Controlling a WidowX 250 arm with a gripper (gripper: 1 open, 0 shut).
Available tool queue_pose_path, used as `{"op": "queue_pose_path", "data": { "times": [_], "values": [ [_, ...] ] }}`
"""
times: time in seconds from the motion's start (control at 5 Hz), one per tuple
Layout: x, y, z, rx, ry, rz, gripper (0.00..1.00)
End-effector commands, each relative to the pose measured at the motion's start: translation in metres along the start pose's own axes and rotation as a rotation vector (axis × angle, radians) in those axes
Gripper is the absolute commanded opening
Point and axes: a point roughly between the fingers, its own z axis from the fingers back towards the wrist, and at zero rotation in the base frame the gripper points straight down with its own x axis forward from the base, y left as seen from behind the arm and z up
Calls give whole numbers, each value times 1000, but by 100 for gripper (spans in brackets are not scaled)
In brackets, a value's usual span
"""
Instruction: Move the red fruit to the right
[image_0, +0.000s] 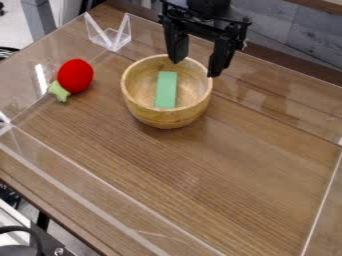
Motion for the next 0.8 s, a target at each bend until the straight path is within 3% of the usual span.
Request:
{"op": "queue_pose_path", "data": {
  "times": [0.0,0.2,0.6],
  "values": [
    [-3,11,-5,-8,13,51,100],
    [-7,34,-3,-9,9,-24,100],
    [-36,134,-18,-7,-51,36,100]
  ]
}}
